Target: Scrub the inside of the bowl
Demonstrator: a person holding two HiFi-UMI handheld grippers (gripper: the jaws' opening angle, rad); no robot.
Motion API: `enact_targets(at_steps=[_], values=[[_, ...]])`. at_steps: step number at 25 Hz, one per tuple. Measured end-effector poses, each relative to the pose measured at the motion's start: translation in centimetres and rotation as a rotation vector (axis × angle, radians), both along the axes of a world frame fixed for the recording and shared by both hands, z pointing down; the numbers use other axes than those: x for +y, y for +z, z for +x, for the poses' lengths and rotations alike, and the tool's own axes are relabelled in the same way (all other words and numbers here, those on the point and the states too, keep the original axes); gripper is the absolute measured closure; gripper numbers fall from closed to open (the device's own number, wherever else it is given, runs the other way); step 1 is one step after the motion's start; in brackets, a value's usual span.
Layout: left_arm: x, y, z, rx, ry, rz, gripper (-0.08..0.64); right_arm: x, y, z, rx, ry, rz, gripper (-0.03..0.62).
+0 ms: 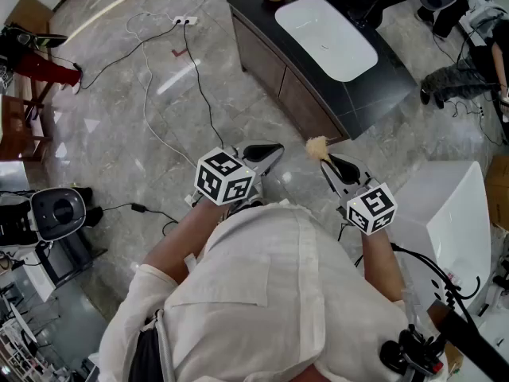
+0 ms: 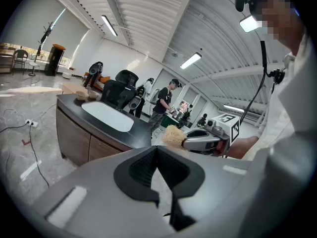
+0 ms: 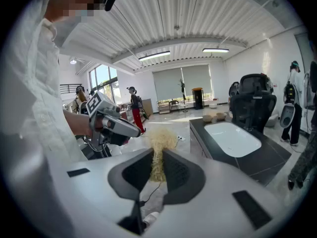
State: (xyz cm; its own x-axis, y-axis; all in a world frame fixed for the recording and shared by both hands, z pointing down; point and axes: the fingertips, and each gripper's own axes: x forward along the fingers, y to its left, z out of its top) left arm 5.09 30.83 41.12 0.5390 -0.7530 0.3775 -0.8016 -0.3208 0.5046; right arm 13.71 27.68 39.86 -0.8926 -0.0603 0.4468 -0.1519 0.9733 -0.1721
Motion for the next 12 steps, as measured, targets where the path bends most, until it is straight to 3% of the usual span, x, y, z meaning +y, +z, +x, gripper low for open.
enact_targets(at_steps=[4, 8, 12], values=[[0.0, 0.3, -1.8, 0.031, 0.001, 0.002, 0.555, -1.0, 0.3, -2.1, 0.016, 0.006, 0.015, 0.541], [-0.1, 1.5, -3.8, 0.011, 0.031, -0.023, 0.554, -2.1, 0.6, -4.2, 0.011, 0.038, 0.011, 0.541], [-1.8, 1.9, -5.9, 0.029, -0.001, -0.025, 0.554, -3.7, 1.3, -5.5, 0.015, 0.046, -0.017, 0.54]])
